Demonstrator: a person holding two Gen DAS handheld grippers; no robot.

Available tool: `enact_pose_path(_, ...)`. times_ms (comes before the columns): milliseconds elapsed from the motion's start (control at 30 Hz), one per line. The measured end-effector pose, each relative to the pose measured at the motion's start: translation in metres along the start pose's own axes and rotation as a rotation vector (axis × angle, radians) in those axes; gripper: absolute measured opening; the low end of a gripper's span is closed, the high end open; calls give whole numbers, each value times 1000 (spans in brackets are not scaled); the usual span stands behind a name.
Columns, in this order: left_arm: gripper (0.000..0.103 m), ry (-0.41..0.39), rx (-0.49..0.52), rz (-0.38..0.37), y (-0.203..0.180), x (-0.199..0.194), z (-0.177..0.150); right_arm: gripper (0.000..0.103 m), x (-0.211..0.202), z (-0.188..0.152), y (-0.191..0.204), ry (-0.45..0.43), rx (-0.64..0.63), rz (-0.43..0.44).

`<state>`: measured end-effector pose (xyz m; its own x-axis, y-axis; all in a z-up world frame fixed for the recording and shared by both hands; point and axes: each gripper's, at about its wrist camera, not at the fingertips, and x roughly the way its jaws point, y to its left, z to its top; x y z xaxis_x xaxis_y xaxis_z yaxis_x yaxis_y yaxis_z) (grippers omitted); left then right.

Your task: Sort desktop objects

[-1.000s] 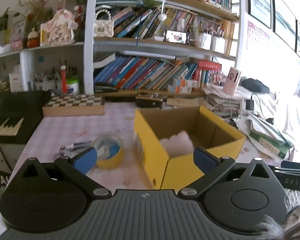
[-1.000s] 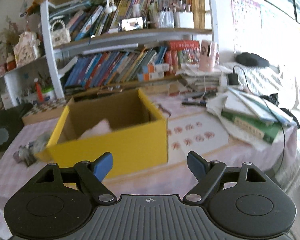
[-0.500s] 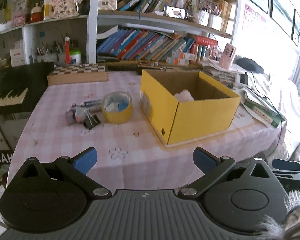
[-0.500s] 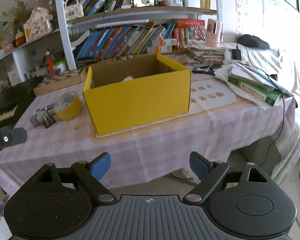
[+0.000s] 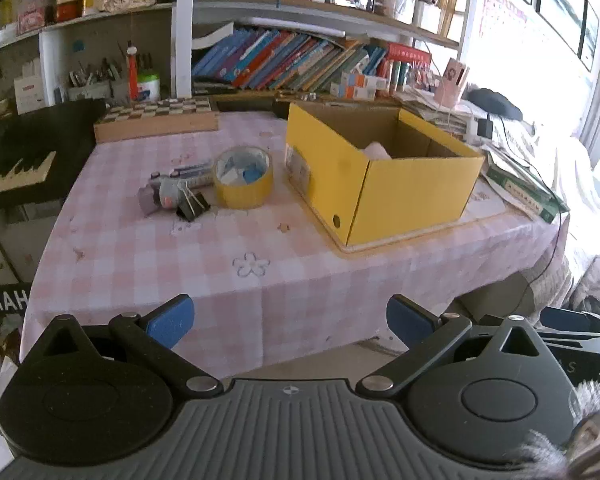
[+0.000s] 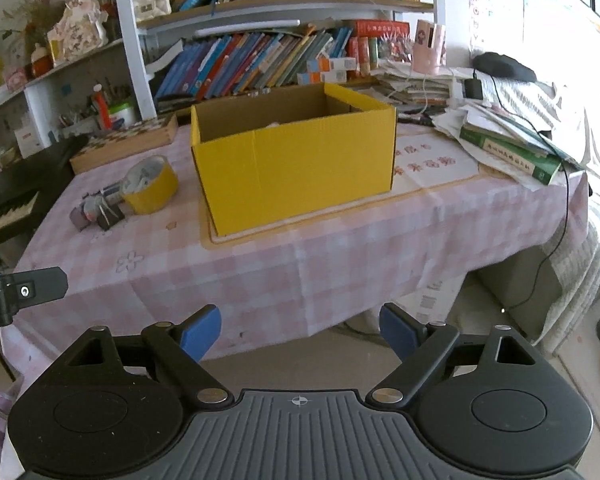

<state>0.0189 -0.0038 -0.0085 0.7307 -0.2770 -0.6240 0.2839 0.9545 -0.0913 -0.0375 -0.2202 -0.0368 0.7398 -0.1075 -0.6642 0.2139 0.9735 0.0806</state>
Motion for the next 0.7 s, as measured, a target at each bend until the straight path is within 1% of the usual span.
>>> enact_pose_path(367, 103, 58, -8, -4, 10, -1, -15, 89, -1, -13, 15, 58, -25, 4)
enact_pose_path(700, 103, 63, -41, 34, 28, -4, -20, 89, 4, -15, 39, 82, -83, 46)
